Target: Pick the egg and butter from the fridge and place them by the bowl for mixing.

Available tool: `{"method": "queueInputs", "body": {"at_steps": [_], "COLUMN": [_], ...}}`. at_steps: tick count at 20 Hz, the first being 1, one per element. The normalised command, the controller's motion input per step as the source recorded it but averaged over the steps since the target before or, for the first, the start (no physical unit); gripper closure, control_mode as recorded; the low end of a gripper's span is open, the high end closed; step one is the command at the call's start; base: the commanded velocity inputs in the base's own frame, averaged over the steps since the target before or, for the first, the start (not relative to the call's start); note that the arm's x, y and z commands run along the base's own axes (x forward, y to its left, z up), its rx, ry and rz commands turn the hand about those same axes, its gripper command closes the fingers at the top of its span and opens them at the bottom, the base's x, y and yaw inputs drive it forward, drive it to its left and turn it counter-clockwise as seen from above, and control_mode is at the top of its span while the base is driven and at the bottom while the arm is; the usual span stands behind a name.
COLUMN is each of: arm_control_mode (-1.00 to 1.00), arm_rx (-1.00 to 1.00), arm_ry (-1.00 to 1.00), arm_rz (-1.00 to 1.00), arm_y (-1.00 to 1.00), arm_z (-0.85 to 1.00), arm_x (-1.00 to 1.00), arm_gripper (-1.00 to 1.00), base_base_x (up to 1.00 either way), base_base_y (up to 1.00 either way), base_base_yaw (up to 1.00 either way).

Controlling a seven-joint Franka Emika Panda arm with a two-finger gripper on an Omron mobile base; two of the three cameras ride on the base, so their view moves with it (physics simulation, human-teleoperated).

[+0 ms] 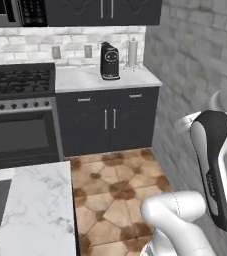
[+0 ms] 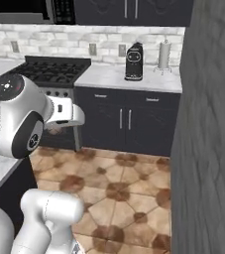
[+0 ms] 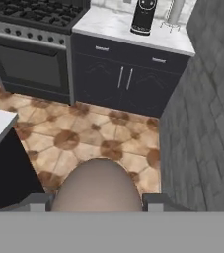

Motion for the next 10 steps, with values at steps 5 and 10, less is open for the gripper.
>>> {"method": "queueInputs", "body": {"at_steps": [5, 10], "arm_control_mode": [1.0, 1.0], "arm_rx": [0.0, 0.0], "arm_ry": [0.0, 0.0], "arm_rz": [0.0, 0.0], "arm_y": [0.0, 0.0], "arm_z": [0.0, 0.0], "arm_x": [0.0, 0.0], "arm_gripper": [1.0, 1.0], "base_base_x": [1.0, 1.0], "base_base_y": [0.0, 0.0], "base_base_yaw": [0.11, 0.12]}}
